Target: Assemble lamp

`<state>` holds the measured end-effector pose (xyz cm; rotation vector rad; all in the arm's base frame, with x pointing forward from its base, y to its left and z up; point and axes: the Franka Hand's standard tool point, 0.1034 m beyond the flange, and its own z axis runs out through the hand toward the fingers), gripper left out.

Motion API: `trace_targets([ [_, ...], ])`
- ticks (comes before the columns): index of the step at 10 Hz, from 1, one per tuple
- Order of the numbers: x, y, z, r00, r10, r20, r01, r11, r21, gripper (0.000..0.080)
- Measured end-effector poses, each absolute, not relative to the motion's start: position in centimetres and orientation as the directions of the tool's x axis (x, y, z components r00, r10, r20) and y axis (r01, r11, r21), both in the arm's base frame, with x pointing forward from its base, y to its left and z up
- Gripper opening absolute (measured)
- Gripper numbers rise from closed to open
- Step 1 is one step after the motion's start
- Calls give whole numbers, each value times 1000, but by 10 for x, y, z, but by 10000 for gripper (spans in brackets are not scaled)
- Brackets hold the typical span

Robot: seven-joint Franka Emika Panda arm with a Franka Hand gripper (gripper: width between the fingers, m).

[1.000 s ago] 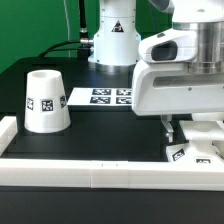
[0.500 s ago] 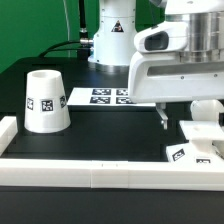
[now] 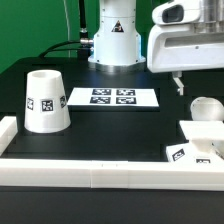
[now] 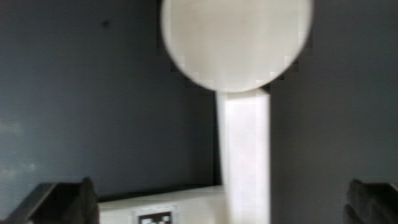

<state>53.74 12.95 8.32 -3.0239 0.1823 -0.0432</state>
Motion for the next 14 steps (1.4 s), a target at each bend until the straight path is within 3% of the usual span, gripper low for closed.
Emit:
trace_targets([
  [4, 537, 126, 81, 993, -119, 11, -117, -987, -110, 698],
  [7, 517, 134, 73, 968, -121, -220, -150, -981, -122, 698],
  [9, 500, 137, 60, 927, -130, -352, -177, -979, -105, 698],
  [14, 496, 141, 58, 796, -77, -601, -161, -983, -88, 698],
])
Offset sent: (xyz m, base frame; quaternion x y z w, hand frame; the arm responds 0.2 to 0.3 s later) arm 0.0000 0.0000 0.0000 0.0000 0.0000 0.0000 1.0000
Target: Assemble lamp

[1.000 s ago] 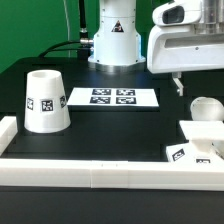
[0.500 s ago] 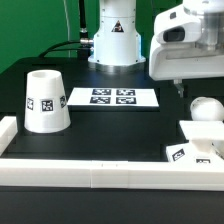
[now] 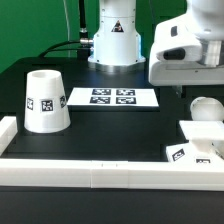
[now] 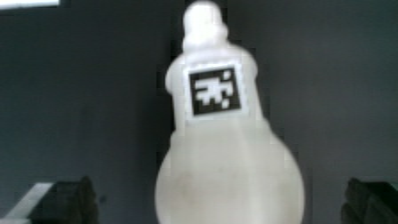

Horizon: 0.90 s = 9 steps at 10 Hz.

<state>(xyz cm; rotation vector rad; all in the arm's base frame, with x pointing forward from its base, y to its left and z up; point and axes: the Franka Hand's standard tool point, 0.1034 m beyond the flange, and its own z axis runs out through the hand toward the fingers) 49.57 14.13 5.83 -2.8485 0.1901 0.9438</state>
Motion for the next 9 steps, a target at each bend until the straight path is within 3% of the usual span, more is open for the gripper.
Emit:
trace_targets([
  [4, 495, 144, 51, 694, 20, -719, -103, -986, -128, 698],
  [9, 487, 144, 33, 659, 3, -752, -119, -987, -108, 698],
])
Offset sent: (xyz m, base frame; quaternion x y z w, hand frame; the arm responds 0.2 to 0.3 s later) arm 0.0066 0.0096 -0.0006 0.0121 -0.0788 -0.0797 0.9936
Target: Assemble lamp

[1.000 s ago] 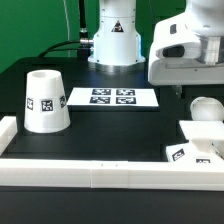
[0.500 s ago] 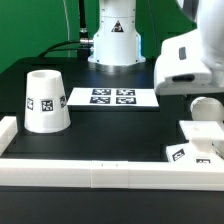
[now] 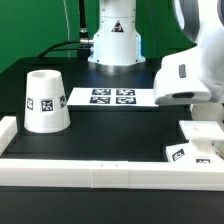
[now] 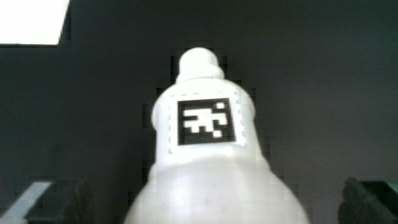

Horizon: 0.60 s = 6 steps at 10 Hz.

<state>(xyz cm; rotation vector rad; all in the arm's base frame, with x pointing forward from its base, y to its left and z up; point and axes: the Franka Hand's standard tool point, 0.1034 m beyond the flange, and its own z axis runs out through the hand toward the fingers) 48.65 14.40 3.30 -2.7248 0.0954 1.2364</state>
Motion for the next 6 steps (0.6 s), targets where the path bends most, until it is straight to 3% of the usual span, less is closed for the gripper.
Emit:
trace_targets([
  [6, 477, 146, 14, 632, -31, -774, -140, -987, -75, 698],
])
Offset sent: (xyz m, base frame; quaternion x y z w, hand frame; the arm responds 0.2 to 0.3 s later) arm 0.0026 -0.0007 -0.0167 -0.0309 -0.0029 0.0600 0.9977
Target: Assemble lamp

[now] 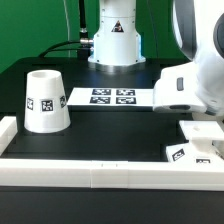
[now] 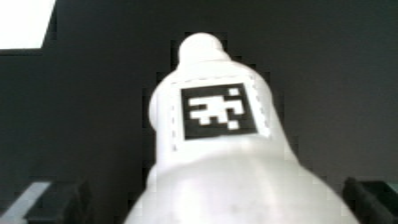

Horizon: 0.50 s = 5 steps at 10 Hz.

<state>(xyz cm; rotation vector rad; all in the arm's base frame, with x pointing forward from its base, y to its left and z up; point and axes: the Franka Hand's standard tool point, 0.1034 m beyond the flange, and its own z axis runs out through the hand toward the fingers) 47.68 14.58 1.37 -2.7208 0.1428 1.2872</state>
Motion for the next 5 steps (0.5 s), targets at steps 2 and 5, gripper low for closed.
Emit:
trace_targets([
  [2, 478, 145, 12, 636, -28, -772, -139, -987, -78, 574],
  [5, 478, 145, 12, 638, -20, -770, -134, -987, -85, 574],
])
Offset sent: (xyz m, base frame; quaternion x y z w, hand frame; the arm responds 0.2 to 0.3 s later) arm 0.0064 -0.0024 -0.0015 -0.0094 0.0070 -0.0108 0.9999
